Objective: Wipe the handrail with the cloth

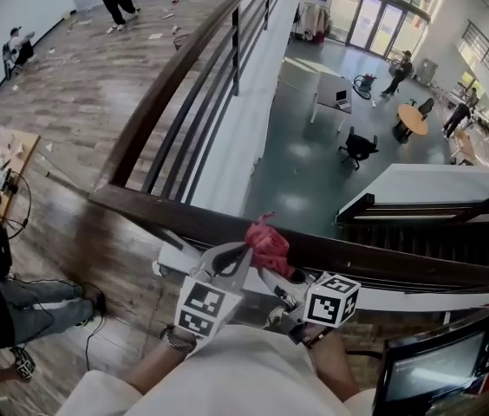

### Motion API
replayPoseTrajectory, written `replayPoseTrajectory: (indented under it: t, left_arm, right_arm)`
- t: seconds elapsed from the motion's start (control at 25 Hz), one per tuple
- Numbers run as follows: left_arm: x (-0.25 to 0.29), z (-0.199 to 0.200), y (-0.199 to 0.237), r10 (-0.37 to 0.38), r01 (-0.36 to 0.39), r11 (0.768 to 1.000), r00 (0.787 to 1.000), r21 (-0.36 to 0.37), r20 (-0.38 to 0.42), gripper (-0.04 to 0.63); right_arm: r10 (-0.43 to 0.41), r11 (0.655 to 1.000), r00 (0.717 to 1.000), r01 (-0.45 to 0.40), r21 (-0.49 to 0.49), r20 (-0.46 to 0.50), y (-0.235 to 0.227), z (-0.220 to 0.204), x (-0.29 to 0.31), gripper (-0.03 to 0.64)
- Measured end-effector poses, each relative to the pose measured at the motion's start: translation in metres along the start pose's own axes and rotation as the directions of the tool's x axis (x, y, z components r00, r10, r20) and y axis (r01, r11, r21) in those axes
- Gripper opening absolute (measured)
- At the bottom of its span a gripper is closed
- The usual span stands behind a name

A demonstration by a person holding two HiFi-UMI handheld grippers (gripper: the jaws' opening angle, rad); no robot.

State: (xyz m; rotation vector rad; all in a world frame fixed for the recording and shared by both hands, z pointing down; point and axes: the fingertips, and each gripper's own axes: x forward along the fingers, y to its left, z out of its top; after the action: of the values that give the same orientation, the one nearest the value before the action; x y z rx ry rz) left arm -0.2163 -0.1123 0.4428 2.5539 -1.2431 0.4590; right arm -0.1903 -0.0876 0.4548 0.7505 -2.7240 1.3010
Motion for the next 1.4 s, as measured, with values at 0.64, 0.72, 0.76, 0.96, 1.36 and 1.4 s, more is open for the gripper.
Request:
replayPoseTrajectory:
  t: [0.64,0.72,0.76,0.96,1.36,1.4]
  left_arm:
    - [-0.012,-0.004,0.018,0.034,-0.034,0.999,0.999,-0.022,0.007,0.005]
    - [-0.015,-0.005,0.02,0.037,-0.037,0.999,0.999,-0.023,0.007,0.005]
    - [-0.016,-0.005,0.021,0.039,-0.039,0.999,0.999,-0.024,0.007,0.005]
    - [-0.02,-0.006,0.025,0.045,-0.045,0.999,0.999,-0.027,0.009,0.005]
    - [-0.028,-0.008,0.038,0.068,-0.068,0.997,0.998,-0.041,0.011,0.005]
    - [-0.029,-0.009,0.039,0.072,-0.071,0.997,0.997,-0.042,0.011,0.005]
  right_arm:
    - [-0.003,1.0,0.998,0.001,-0.029,-0.056,0.009,-0.002,0.019,0.063]
    - [-0.002,0.999,0.998,0.0,-0.032,-0.062,0.011,-0.003,0.021,0.063]
    - [-0.001,0.999,0.998,-0.001,-0.034,-0.065,0.012,-0.004,0.023,0.063]
    - [0.003,0.999,0.997,-0.006,-0.039,-0.08,0.015,-0.004,0.027,0.063]
    - [0.009,0.998,0.995,-0.015,-0.055,-0.1,0.021,-0.006,0.04,0.063]
    - [0.009,0.998,0.995,-0.015,-0.057,-0.102,0.021,-0.006,0.041,0.063]
